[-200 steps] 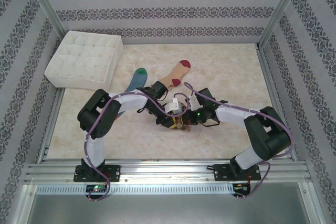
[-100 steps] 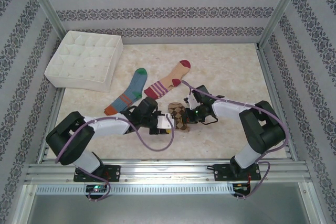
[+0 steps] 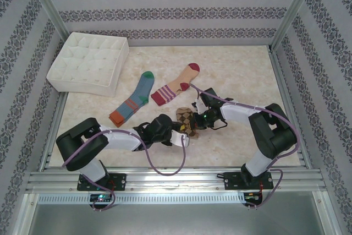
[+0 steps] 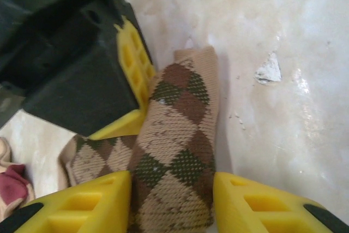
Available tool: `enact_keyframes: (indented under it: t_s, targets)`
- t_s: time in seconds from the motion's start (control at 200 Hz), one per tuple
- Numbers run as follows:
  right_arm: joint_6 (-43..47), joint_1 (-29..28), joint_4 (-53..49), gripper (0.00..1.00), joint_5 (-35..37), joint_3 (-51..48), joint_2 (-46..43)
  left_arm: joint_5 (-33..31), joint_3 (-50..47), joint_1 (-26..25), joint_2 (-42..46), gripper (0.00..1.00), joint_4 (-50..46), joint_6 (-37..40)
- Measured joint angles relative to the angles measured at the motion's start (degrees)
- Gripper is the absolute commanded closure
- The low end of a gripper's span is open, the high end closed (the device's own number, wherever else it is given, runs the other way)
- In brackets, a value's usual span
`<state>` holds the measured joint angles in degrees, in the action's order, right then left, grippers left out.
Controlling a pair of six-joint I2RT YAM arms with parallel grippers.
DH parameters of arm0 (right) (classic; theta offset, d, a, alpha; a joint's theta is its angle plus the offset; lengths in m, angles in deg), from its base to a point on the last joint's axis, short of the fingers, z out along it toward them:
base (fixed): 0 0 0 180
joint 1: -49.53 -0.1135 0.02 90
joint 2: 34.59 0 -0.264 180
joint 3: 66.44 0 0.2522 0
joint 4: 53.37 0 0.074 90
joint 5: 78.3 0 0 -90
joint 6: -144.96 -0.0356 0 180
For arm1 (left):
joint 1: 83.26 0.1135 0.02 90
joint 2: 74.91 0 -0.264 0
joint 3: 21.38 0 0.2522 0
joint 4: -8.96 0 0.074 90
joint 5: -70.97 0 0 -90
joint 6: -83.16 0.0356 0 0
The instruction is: Roll the socks
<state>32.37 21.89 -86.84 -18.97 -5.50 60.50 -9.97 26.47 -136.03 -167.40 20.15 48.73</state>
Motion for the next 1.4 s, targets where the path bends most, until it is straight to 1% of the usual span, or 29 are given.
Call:
enact_keyframes:
  t_s: [0.045,0.085,0.12,0.185,0.2,0.24,0.265,0.35,0.485,0.655,0.794,1.024,1.124,1.219,1.284,1.374,1.399]
  targets:
    - [-0.02,0.00,-0.07,1.00,0.00,0.04,0.09,-0.39,0.48,-0.11,-1.03,0.62,0.00,0.04]
    - [-0.02,0.00,-0.09,1.00,0.00,0.11,0.20,-0.59,0.87,-0.13,-1.70,0.69,0.00,0.07]
    - [-0.07,0.00,-0.15,1.00,0.00,0.17,0.26,-0.76,1.27,-0.11,-2.23,0.77,0.00,0.02]
    - [-0.20,0.02,-0.26,1.00,0.07,0.26,0.33,-1.09,1.86,-0.13,-2.86,1.00,-0.07,-0.37]
    - [-0.22,0.04,-0.26,1.00,0.17,0.26,0.33,-1.11,1.92,-0.13,-2.91,1.00,-0.07,-0.66]
    - [-0.24,0.15,-0.28,0.84,0.39,0.26,0.33,-1.20,2.05,-0.13,-2.93,1.00,-0.11,-0.87]
    - [-0.35,0.17,-0.26,0.78,0.39,0.26,0.31,-1.14,2.16,-0.09,-2.93,1.00,-0.20,-1.16]
    - [-1.03,0.92,0.15,0.65,0.55,-0.42,0.07,1.22,2.93,0.70,-2.91,1.00,-1.97,-2.82]
    - [-1.64,4.07,1.77,0.60,-1.77,-3.98,-3.45,10.51,5.99,4.02,-2.97,1.00,-7.32,-6.86]
    - [-1.42,6.43,1.53,0.60,-1.70,-7.17,-9.27,22.97,10.73,8.52,-5.16,1.00,-15.23,-11.89]
    - [-1.27,6.49,3.93,0.60,-2.14,-9.27,-14.08,31.52,16.17,12.20,-8.98,1.00,-21.66,-15.98]
    - [-0.96,5.60,6.71,0.57,-3.52,-10.99,-15.26,38.18,26.95,14.27,-15.50,1.00,-34.62,-19.08]
    - [-0.57,4.70,7.58,0.57,-3.52,-10.99,-13.94,40.85,32.09,15.34,-18.99,1.00,-40.68,-19.89]
    - [0.00,4.39,8.07,0.57,-3.56,-10.93,-12.04,42.66,34.69,16.00,-21.03,1.00,-44.19,-20.55]
    - [0.11,4.04,8.44,0.61,-3.56,-10.86,-11.02,43.28,35.50,16.17,-21.70,1.00,-45.46,-21.27]
    - [0.59,3.39,8.39,0.73,-3.50,-10.08,-9.90,43.45,35.58,16.41,-21.84,1.00,-45.99,-21.92]
    - [0.42,3.21,8.35,0.77,-3.48,-9.75,-9.55,43.43,35.58,16.50,-21.84,0.97,-45.99,-22.18]
